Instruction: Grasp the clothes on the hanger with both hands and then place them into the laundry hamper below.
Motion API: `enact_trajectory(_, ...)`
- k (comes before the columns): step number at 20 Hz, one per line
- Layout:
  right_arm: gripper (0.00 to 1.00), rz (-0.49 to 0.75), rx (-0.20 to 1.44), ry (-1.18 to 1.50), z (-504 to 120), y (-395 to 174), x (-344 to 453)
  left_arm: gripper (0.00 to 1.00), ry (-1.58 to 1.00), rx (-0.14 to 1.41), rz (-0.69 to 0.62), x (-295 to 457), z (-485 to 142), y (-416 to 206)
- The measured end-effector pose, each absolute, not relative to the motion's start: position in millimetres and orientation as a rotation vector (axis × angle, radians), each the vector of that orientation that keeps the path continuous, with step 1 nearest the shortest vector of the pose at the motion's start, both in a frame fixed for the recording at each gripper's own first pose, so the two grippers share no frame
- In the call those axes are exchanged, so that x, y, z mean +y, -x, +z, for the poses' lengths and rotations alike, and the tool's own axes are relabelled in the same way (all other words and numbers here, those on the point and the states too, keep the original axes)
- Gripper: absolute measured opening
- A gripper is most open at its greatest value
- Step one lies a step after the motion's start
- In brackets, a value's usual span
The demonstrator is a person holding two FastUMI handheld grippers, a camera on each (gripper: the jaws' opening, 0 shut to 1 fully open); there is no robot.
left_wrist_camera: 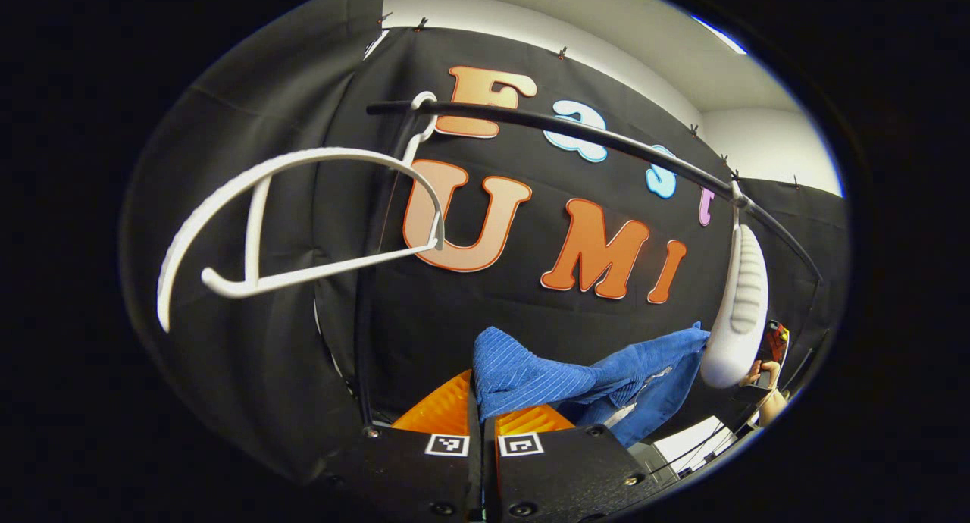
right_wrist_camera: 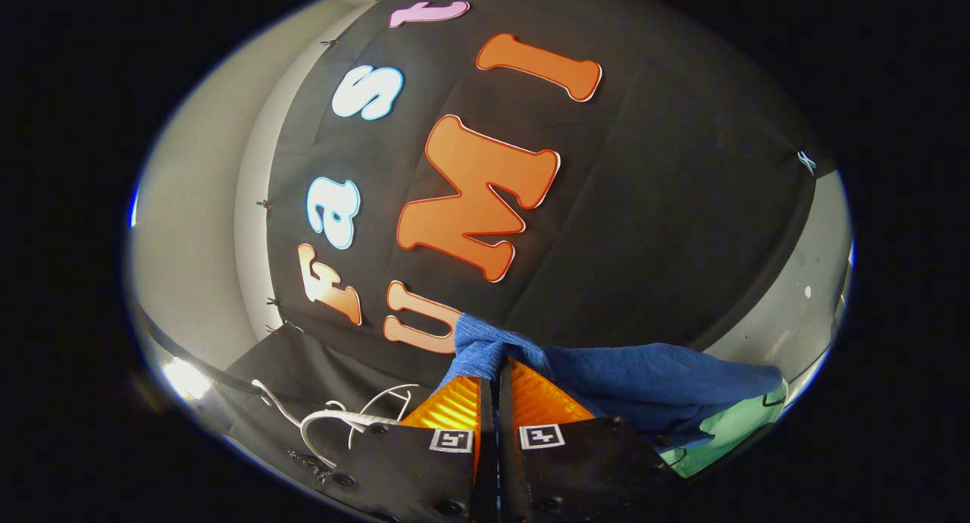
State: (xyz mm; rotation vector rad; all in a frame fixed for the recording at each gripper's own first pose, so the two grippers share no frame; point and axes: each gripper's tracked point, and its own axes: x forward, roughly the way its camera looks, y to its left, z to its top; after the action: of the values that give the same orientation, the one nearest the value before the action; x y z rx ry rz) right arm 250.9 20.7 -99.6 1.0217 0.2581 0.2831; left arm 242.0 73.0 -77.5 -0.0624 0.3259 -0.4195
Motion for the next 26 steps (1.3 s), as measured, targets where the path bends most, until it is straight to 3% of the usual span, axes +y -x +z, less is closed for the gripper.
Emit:
enact_trajectory(10,0.08,0.172,0.338,-0.948,-169.3,-208.8,11.4,0.01,0.065,0.405,-0.404,73.5,-126.5,-212.6)
enact_trajectory(26,0.08,0.085,0.525,-0.788,-271.7,-153.3,71.3,0.01,-0.015,0.602,-0.559,-21.6,-243.7,-147.9)
